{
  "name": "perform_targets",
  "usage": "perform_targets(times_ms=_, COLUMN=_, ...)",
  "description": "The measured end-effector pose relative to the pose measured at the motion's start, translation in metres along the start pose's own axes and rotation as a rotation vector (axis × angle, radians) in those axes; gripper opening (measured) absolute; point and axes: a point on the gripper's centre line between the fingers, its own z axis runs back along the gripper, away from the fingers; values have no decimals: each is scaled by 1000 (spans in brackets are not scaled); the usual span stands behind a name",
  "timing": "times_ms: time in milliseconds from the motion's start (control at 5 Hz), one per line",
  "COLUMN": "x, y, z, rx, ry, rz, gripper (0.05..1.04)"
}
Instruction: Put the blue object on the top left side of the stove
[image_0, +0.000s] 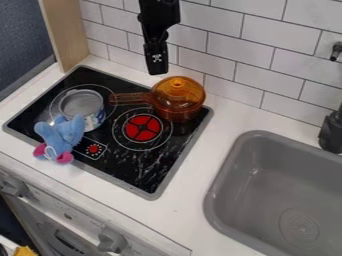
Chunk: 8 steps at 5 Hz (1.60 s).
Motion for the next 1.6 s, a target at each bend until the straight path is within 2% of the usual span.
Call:
perform_targets(times_ms=200, x=-3, y=-4, z=-12, rx=-32, ry=18, rz=8, gripper=1001)
perform_targets(times_ms=400, x=-17, y=-16, z=-5, rx=-36, ry=85, rz=32, gripper=1001)
perform_targets(times_ms=600, x=-30, y=-28, z=18, rx=9, ry=104, rz=88, gripper=1001)
perform_targets(times_ms=800, x=-62, y=-40, z=31, rx=35, ry=144, rz=161, gripper=1001)
perform_targets(times_ms=1000, x=-83, y=-64, z=31, rx=27, ry=176, rz=204, gripper=1001)
perform_targets(times_ms=1200, x=-115, y=-77, z=23, rx=4, ry=215, rz=311, gripper=1001)
perform_targets(times_ms=1600, x=-154, y=-89, z=-5, rx=17, ry=265, rz=411, gripper=1001)
